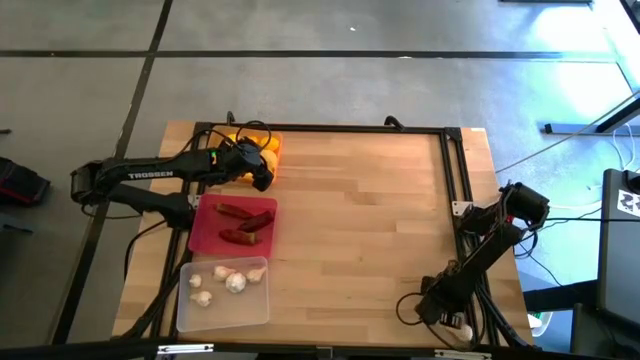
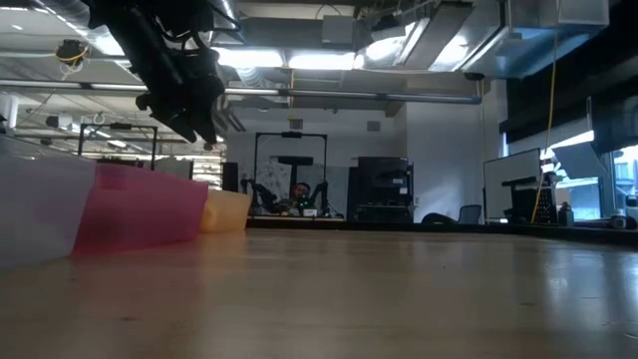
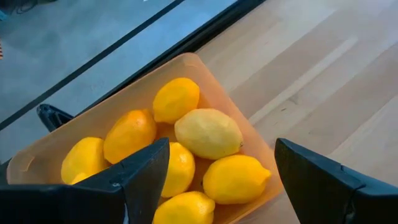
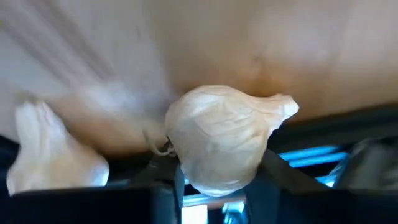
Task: Sort produce into baskets
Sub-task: Put the garlic into the transparent bin
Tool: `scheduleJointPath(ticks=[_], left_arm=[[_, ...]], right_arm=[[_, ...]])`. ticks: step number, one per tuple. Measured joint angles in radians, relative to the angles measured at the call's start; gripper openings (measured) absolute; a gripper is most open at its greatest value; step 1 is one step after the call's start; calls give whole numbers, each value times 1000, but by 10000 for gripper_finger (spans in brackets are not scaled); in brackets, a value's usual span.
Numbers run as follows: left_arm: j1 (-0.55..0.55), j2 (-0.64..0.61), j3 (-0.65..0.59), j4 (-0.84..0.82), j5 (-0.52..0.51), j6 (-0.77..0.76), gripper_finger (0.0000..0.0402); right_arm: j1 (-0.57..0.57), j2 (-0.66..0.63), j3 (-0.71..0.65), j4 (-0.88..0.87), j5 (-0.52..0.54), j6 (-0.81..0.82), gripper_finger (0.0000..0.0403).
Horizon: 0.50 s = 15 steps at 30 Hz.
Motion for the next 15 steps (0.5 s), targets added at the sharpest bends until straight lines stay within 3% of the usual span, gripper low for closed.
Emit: scheduleJointPath(ticks=[4,15], left_arm=[[0,0,0,21,0,8,287],[0,0,0,23,4,-12,287]], right_arm=[[-31,-7,25,-55,139,-59,90],[-139,-1,131,-216,547,-238,109]])
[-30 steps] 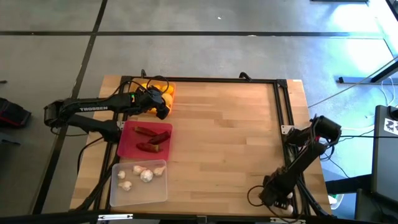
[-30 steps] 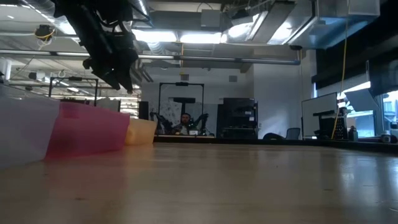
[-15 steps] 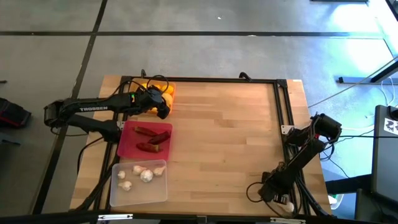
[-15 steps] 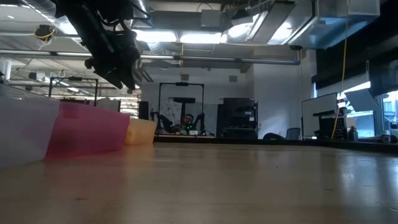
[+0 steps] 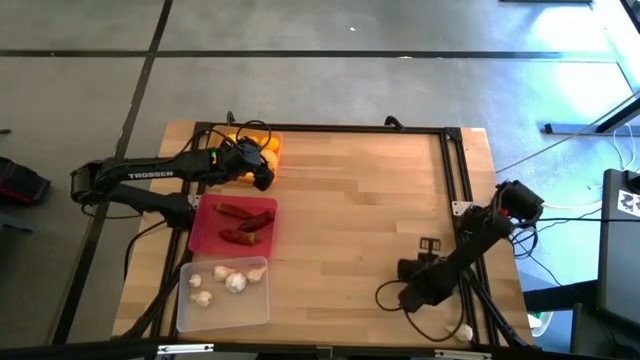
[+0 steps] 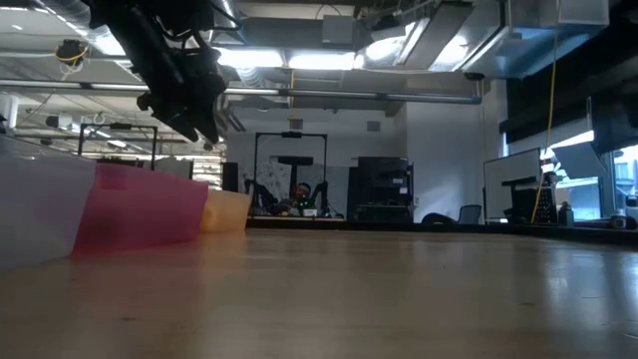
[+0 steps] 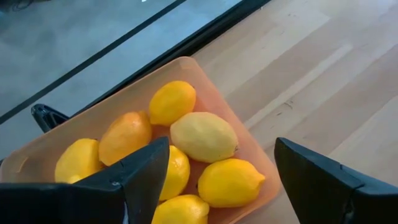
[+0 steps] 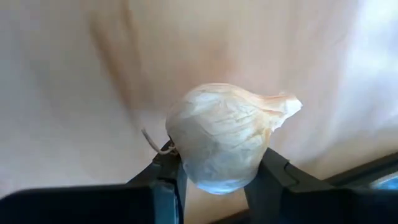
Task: Sort produce into baskets
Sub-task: Put the garlic into the transparent bin
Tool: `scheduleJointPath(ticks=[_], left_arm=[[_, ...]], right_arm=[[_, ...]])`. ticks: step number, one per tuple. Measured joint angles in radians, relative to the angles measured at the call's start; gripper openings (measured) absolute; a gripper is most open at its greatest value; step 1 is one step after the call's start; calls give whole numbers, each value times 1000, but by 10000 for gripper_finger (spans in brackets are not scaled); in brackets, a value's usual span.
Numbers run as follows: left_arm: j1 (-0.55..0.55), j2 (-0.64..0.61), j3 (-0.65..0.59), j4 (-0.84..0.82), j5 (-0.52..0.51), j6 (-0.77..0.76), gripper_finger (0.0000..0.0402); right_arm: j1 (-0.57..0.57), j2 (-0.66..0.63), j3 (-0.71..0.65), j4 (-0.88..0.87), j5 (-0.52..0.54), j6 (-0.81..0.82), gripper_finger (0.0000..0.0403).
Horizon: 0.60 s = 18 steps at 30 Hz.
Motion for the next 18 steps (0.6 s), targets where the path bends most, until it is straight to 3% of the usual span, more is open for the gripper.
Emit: scheduleJointPath(ticks=[8,18], left_arm=[[-29,0,-4,41,43,2,287],[-111,6,-87,458,307,49,287]], right_arm=[[-76,-2,100,-110,341,-140,110],[-129,-3,167,-159,853,-315,111]])
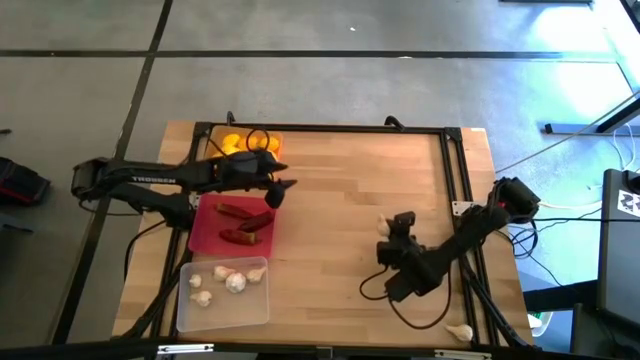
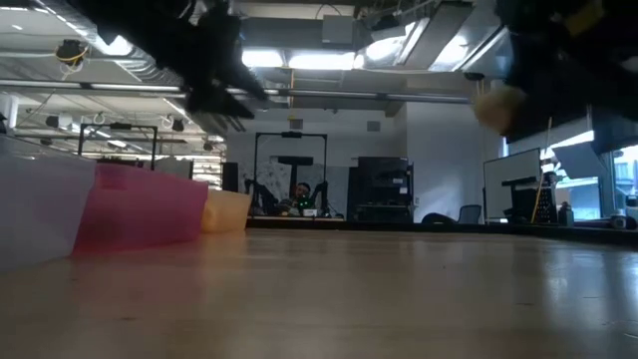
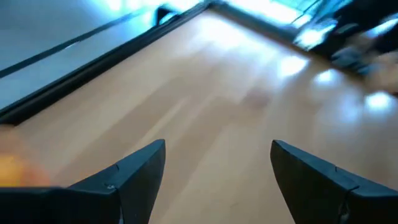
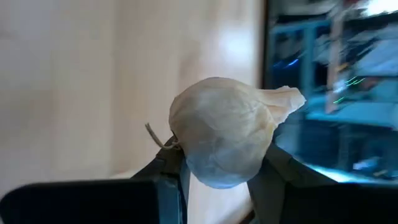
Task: Sort produce into baskets
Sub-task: Put the garlic into the transparent bin
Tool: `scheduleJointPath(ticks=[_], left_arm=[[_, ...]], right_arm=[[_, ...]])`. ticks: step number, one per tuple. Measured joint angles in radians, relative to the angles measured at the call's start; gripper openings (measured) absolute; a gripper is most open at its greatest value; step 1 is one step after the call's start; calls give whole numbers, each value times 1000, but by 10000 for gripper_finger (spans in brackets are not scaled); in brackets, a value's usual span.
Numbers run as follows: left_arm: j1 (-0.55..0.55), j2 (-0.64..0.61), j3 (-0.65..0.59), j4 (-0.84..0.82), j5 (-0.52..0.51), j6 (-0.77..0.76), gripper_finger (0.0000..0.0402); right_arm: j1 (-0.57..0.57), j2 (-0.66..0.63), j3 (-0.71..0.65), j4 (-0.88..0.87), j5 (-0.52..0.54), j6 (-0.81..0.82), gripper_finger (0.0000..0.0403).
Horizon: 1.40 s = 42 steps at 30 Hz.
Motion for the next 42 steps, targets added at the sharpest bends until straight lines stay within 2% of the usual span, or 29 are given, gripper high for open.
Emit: scheduleJointPath(ticks=[4,9,14,23,33,42], left_arm=[[-33,8,-19,153,70,0,287],[-59,55,-19,299,78,1,287],[-71,136,-19,449,103,-1,287],[-92,338,-12,802,205,-50,287],[-92,534,141,826,235,-63,287],[-97,632,257,817,288,-25,287]], right_arm=[[-21,0,0,6,145,-67,111],[-60,-1,0,14,278,-77,111],[-105,-1,0,47,313,-99,111],[-177,-1,0,219,351,-323,111],[-204,-1,0,353,351,-544,111],[-205,-1,0,356,342,-551,111]])
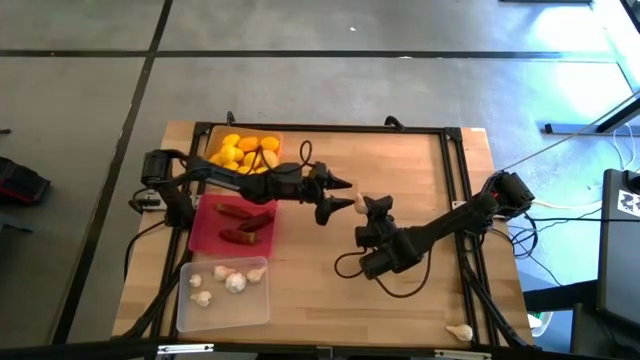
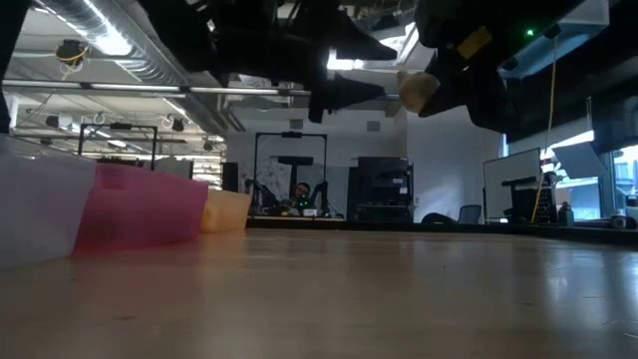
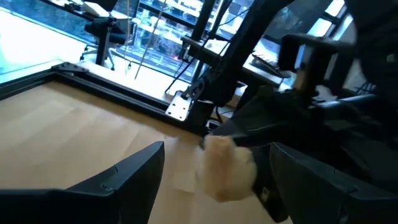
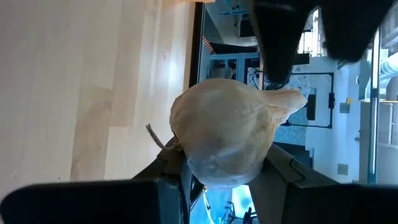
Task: Sort produce into baskets
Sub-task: Put the garlic into the transparent bin
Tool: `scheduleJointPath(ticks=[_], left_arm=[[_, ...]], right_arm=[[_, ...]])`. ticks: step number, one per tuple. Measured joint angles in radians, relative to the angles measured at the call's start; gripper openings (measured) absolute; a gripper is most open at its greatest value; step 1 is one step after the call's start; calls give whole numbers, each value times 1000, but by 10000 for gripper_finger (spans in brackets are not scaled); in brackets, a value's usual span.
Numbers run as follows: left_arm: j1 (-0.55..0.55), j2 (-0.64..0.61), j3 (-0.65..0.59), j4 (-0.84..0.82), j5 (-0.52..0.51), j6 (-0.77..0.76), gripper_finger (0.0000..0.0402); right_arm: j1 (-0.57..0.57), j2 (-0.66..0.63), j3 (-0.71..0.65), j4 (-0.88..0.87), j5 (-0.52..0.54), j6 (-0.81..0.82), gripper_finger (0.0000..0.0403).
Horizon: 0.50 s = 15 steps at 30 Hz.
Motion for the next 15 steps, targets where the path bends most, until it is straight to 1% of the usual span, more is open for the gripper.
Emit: scheduleJointPath(ticks=[8,11,15], left_arm=[[10,36,42,-5,-1,8,285],[9,37,60,-41,-2,26,274],[9,36,64,-52,-3,30,248]], right_arm=[[-5,0,0,43,1,-74,111],[-5,0,0,58,9,-112,111],[-5,0,0,83,30,-156,111]])
